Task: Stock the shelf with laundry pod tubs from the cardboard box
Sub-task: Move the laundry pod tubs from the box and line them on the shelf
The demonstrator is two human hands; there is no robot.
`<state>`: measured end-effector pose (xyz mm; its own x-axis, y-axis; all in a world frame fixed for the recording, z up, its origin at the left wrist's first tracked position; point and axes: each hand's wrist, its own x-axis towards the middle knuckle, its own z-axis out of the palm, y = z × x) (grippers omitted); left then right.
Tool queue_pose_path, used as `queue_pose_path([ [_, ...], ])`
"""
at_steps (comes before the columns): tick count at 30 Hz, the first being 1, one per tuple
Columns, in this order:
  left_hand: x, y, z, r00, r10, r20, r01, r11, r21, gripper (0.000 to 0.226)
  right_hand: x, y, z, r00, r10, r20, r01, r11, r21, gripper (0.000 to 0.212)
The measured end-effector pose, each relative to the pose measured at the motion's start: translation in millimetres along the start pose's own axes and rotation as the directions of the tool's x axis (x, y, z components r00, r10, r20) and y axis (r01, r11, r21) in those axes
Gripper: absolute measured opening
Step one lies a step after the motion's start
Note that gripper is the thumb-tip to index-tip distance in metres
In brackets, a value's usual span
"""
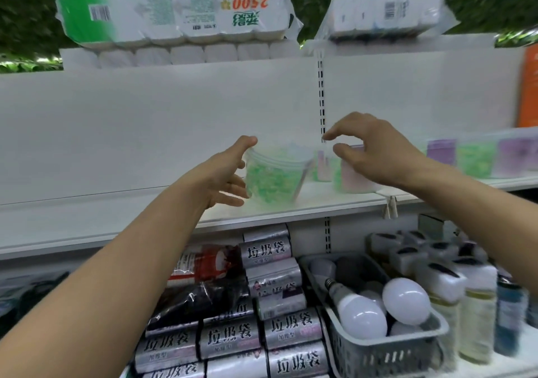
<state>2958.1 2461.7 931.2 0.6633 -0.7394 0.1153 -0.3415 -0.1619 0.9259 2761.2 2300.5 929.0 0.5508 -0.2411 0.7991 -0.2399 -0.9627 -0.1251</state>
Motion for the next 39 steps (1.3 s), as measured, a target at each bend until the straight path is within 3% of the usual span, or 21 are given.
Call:
queue_pose_path([
  [5, 12.8, -10.8, 12.7, 0.967, 0.225, -0.117, -0.185, 0.941, 0.282, 0.066, -11.1, 16.5, -14.2, 0.996, 0.083, 0.026, -0.078, 0.985, -0.152, 0.038],
  [8, 6.5, -13.1, 21.5, 0.807, 0.545, -0.227, -0.446, 0.814, 0.372, 0.046, -14.0, 25.4, -14.5, 0.987, 0.155, 0.048, -0.142, 0.967, -0.212, 0.04],
  [10, -4.5, -11.6, 29.5, 0.737, 0.653, -0.172, -0.529, 0.717, 0.454, 0.044, -16.6, 31.4, -11.0, 0.986, 0.163, 0.044, -0.15, 0.966, -0.21, 0.036],
  [13, -10.9, -14.6, 41.4, 0.746, 0.666, -0.015, -0.526, 0.603, 0.6, 0.058, -20.7, 36.9, -7.7, 0.986, 0.163, 0.039, -0.153, 0.968, -0.198, 0.033],
  [18, 7.7, -12.5, 61.3, 0.734, 0.676, -0.066, -0.502, 0.604, 0.619, 0.058, -23.0, 37.9, -5.1, 0.988, 0.153, 0.031, -0.144, 0.971, -0.189, 0.036],
  [24, 17.7, -14.8, 70.5, 0.727, 0.679, -0.101, -0.4, 0.539, 0.742, 0.062, -28.2, 36.0, -1.7, 0.986, 0.165, 0.038, -0.153, 0.965, -0.214, 0.043],
  [27, 10.1, -19.3, 77.1, 0.624, 0.767, -0.147, -0.454, 0.509, 0.731, 0.069, -35.9, 36.8, -1.2, 0.992, 0.129, 0.0, -0.126, 0.97, -0.209, 0.045],
  [30, -11.2, -19.0, 95.2, 0.462, 0.875, -0.144, -0.568, 0.416, 0.71, 0.058, -54.4, 40.8, -7.1, 0.99, 0.094, -0.105, -0.114, 0.972, -0.207, 0.044],
  [32, -27.5, -15.9, 114.5, 0.404, 0.907, -0.116, -0.633, 0.369, 0.68, 0.05, -74.0, 46.7, -16.4, 0.983, 0.085, -0.161, -0.116, 0.973, -0.2, 0.042],
  [36, -52.6, -13.3, 173.4, 0.439, 0.898, -0.017, -0.723, 0.364, 0.588, 0.043, -127.1, 72.4, -47.7, 0.977, 0.107, -0.184, -0.144, 0.969, -0.202, 0.038],
  [39, -66.3, -17.6, 227.0, 0.516, 0.856, 0.027, -0.739, 0.429, 0.519, 0.042, -171.5, 104.4, -79.9, 0.981, 0.134, -0.137, -0.162, 0.963, -0.215, 0.035],
])
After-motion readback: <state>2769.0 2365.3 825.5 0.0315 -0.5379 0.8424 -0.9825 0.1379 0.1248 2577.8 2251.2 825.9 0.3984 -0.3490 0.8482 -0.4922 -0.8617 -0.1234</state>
